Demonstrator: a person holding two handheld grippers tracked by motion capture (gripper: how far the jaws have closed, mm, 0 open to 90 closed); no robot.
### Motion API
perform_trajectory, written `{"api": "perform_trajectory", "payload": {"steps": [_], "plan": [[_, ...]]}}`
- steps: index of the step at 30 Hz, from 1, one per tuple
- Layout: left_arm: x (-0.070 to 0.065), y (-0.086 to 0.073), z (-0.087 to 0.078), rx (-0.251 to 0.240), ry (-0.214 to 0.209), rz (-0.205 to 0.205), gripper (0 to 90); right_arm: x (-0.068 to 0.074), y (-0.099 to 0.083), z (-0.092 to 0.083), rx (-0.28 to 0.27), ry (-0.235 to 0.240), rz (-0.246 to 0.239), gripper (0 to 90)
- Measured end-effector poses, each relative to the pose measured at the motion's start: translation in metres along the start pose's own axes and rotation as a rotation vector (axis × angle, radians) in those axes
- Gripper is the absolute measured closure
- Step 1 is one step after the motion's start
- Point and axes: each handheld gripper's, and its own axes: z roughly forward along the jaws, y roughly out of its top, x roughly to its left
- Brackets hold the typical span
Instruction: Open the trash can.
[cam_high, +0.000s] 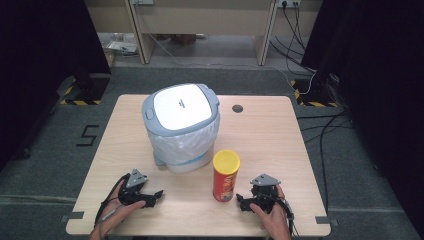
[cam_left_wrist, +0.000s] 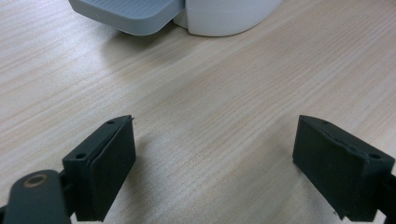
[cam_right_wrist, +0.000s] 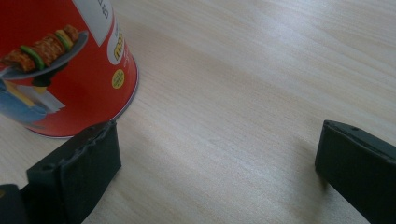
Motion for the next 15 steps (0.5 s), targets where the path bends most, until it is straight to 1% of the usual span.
{"api": "perform_trajectory", "payload": {"steps": [3, 5, 6, 7, 8, 9, 10, 11, 12, 13, 14, 15], "plan": [[0.000, 0.000, 0.000, -0.002, -0.001, -0.001, 12.3, 0.000, 0.000, 0.000, -0.002, 0.002, -0.001, 0.5], [0.002, 0.001, 0.000, -0.006, -0.009, 0.001, 14.9, 0.000, 0.000, 0.000, -0.004, 0.002, 0.001, 0.5], [0.006, 0.002, 0.001, -0.015, 0.008, 0.018, 15.2, -0.001, 0.000, 0.000, -0.004, 0.007, 0.003, 1.2], [0.006, 0.002, 0.001, -0.015, 0.008, 0.018, 15.2, -0.001, 0.000, 0.000, -0.004, 0.007, 0.003, 1.2], [0.009, 0.005, 0.000, -0.032, 0.027, 0.028, 15.2, -0.003, 0.001, 0.000, -0.006, 0.008, 0.004, 4.3], [0.013, 0.008, -0.002, -0.057, 0.031, 0.027, 15.3, -0.005, 0.001, 0.000, -0.017, 0.007, -0.001, 11.0], [0.020, 0.015, -0.007, -0.119, 0.003, 0.002, 15.6, -0.009, 0.003, 0.000, -0.030, 0.011, -0.004, 19.9], [0.022, 0.018, -0.009, -0.138, -0.003, 0.000, 15.6, -0.017, 0.008, 0.000, -0.045, 0.012, -0.002, 18.3], [0.025, 0.023, -0.012, -0.161, -0.008, 0.006, 15.6, -0.021, 0.010, 0.001, -0.056, 0.010, -0.002, 12.6], [0.026, 0.027, -0.012, -0.171, -0.014, 0.011, 15.5, -0.026, 0.014, 0.002, -0.074, 0.009, 0.015, 14.8], [0.027, 0.029, -0.012, -0.172, -0.021, 0.013, 15.4, -0.031, 0.017, 0.003, -0.091, 0.017, 0.020, 18.5], [0.027, 0.032, -0.011, -0.181, -0.033, 0.015, 15.3, -0.034, 0.020, 0.003, -0.101, 0.022, 0.020, 17.7]]}}
